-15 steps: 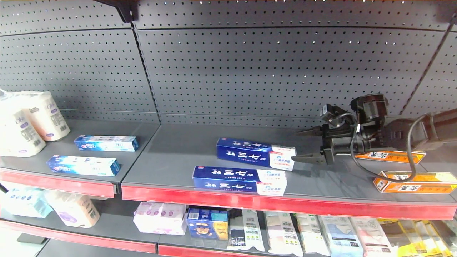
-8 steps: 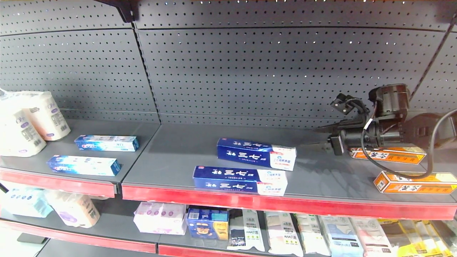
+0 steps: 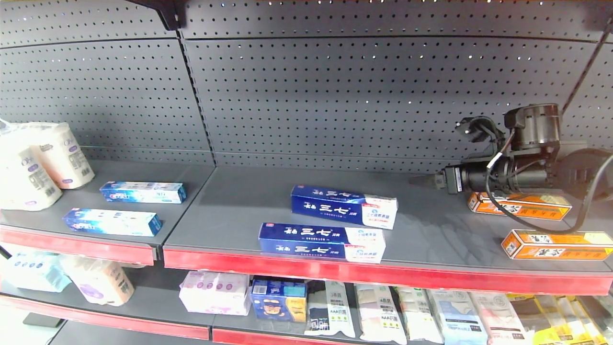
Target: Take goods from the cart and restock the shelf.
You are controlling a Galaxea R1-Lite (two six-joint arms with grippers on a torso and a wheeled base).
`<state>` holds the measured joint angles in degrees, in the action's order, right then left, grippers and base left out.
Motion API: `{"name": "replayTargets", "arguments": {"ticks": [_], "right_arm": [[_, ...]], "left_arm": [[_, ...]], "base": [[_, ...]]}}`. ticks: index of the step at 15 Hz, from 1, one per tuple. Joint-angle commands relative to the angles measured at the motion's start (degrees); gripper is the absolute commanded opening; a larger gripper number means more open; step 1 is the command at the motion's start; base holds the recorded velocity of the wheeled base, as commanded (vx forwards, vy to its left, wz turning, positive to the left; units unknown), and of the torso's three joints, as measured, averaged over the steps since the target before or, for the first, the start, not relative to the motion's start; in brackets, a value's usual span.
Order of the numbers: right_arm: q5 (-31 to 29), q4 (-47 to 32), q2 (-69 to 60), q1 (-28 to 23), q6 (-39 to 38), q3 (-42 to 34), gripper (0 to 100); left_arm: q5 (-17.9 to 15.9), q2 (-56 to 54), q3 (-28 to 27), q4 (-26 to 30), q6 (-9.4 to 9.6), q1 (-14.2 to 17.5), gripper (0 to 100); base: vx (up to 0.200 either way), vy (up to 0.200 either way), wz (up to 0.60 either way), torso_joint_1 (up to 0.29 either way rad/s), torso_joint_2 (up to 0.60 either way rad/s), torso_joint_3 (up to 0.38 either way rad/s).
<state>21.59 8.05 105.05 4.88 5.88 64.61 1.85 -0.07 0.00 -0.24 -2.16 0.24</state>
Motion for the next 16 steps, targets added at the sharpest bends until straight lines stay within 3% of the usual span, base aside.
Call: {"name": "replayTargets", "arguments": {"ticks": [1,4,16], "right_arm": [[-4.71,0.04,-0.28,1.01,-1.57,-0.19,100],[-16.67,0.04,-0.54,3.56,-6.67,-1.07,100],[-17.2,0.3,-4.32,8.4,-8.95,-10.03,100]], "left_arm": [[-0.01,0.07,0.0,-0.02,-0.04,0.02,100],[0.08,0.07,0.0,-0.02,-0.04,0.02,100],[-0.01,0.07,0.0,-0.02,-0.04,0.02,100]], "base": [[0.0,0.0,0.0,0.0,0.0,0.0],[0.0,0.0,0.0,0.0,0.0,0.0],[0.0,0.0,0.0,0.0,0.0,0.0]]}}
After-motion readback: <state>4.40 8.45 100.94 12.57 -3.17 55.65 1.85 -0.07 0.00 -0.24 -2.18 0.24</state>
